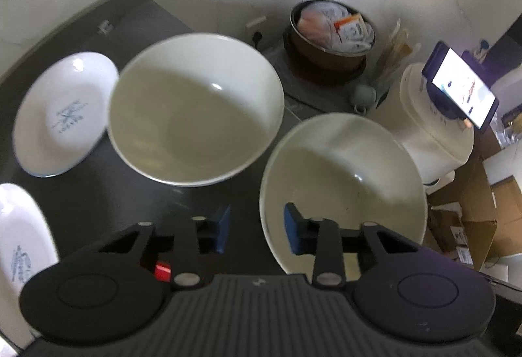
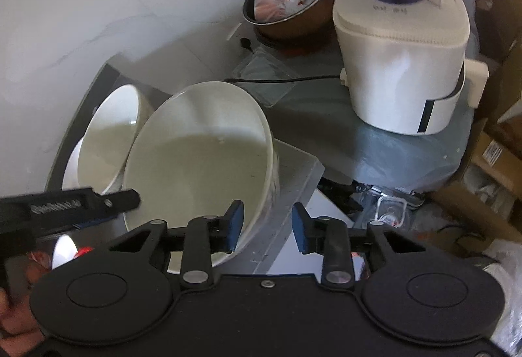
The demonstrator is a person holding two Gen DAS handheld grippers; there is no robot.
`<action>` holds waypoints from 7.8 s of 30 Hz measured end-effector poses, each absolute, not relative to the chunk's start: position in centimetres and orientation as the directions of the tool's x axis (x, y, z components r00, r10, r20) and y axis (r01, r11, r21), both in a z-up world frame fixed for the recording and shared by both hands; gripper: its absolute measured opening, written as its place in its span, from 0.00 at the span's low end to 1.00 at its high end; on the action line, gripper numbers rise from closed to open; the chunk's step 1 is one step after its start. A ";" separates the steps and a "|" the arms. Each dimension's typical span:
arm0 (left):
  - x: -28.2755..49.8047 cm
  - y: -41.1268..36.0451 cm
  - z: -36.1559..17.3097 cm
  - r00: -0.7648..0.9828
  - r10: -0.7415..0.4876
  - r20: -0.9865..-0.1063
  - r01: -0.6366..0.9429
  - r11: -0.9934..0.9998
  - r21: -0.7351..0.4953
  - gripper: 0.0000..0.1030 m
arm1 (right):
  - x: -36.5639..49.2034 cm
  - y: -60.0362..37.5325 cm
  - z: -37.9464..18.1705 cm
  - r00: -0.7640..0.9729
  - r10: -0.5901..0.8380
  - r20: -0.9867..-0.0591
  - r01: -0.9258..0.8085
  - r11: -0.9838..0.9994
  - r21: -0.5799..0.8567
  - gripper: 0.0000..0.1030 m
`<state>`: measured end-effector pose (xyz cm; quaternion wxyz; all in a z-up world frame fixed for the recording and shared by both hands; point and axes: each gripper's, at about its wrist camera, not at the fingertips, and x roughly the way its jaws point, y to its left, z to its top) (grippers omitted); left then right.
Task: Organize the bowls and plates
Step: 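Lift the cream bowl, lower it into the red bowl, open both grippers, then move both grippers to the yellow-rimmed cream bowl and grasp its rim, then carry the yellow-rimmed bowl onto the stacked bowls and open both grippers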
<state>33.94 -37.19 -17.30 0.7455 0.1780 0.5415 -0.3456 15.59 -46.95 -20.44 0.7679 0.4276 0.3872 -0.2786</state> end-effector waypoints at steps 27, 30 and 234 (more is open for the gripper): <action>32.2 -32.5 -12.6 0.212 -0.356 -0.910 0.621 0.768 -0.156 0.06 | 16.2 -43.0 -14.1 0.610 -0.100 -0.786 0.655 0.623 0.428 0.17; 31.9 -31.1 -11.6 0.242 -0.358 -0.902 0.592 0.791 -0.155 0.06 | 16.4 -42.1 -13.4 0.629 -0.073 -0.774 0.619 0.650 0.441 0.17; 29.7 -16.0 -13.1 0.331 -0.345 -0.878 0.293 0.922 -0.252 0.07 | 21.3 -33.5 -13.7 0.530 0.034 -0.847 0.367 0.892 0.265 0.15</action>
